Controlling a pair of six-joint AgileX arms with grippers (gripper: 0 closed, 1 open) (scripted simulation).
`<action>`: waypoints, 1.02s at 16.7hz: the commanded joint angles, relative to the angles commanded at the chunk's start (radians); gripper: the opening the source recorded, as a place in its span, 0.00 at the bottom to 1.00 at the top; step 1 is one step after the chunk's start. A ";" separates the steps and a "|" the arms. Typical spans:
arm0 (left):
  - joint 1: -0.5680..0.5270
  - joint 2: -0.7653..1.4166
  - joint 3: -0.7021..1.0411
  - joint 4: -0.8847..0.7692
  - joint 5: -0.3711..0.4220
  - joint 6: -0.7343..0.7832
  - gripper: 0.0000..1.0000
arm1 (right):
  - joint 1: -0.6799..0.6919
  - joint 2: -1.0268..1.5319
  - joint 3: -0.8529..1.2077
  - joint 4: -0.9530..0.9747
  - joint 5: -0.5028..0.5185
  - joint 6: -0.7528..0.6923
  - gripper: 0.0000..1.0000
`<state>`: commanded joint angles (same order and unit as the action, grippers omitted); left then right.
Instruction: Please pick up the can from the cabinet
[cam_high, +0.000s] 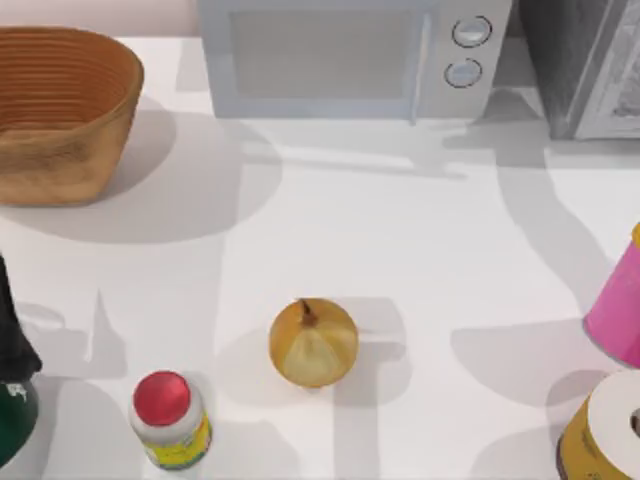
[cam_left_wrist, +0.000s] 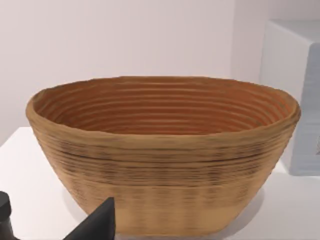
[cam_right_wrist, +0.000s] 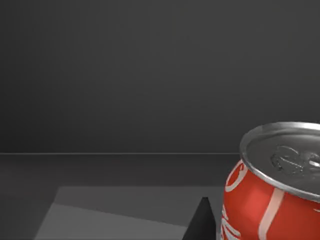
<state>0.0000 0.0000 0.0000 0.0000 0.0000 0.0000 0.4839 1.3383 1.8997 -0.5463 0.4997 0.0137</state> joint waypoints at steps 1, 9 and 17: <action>0.000 0.000 0.000 0.000 0.000 0.000 1.00 | -0.009 -0.030 -0.042 0.013 -0.011 0.000 0.00; 0.000 0.000 0.000 0.000 0.000 0.000 1.00 | -0.157 -0.445 -0.661 0.184 -0.166 -0.002 0.00; 0.000 0.000 0.000 0.000 0.000 0.000 1.00 | -0.358 -0.985 -1.432 0.398 -0.370 -0.010 0.00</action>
<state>0.0000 0.0000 0.0000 0.0000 0.0000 0.0000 0.1259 0.3535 0.4678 -0.1481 0.1296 0.0041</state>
